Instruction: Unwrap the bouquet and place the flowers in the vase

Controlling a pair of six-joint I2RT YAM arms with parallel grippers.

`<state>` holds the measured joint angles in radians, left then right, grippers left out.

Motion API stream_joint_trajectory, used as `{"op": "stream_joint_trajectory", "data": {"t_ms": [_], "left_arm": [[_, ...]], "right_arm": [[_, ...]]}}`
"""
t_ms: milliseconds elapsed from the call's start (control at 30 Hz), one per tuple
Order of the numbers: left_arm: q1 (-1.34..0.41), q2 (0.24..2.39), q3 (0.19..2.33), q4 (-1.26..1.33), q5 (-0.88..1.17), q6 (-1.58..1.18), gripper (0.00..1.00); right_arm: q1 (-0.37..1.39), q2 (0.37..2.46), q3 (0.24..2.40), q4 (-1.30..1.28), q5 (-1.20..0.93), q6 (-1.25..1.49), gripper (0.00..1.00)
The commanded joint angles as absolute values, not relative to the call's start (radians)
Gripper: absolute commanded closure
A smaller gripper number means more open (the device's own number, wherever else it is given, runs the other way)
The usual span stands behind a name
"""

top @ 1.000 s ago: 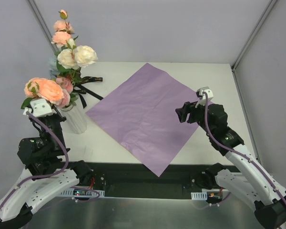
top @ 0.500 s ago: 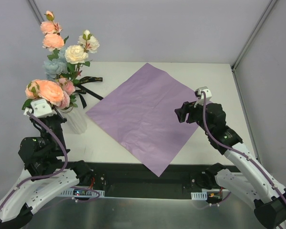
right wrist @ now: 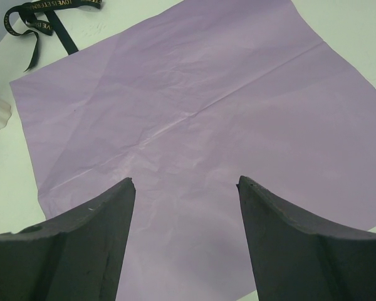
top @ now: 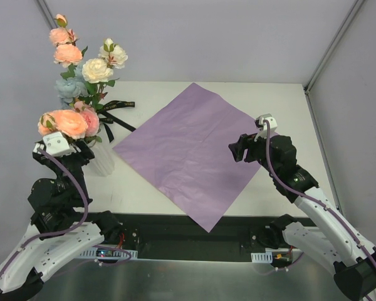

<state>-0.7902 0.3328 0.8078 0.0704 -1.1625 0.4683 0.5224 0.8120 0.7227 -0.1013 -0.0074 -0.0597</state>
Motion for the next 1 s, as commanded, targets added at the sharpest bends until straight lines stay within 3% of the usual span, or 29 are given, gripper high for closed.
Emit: {"op": "stream_joint_trajectory", "data": {"t_ms": [0,133,300,633,967], "left_arm": [[-0.779,0.327,0.922,-0.067,-1.175,0.376,0.29],[-0.781,0.315,1.049,-0.363,-1.045,0.188,0.2],[-0.781,0.273,1.153,-0.586,-0.862,0.025,0.18],[-0.782,0.169,1.314,-0.644,-0.491,-0.046,0.17],[-0.784,0.291,1.541,-0.676,-0.238,0.02,0.16]], "right_arm": [[0.517,0.805,0.732,-0.048,-0.025,-0.049,0.3],[0.517,0.811,0.733,-0.048,-0.026,-0.049,0.3],[0.517,0.828,0.741,-0.048,-0.038,-0.046,0.3],[0.517,0.862,0.755,-0.043,-0.074,-0.031,0.3],[0.517,0.879,0.793,-0.1,-0.078,-0.032,0.29]]}}
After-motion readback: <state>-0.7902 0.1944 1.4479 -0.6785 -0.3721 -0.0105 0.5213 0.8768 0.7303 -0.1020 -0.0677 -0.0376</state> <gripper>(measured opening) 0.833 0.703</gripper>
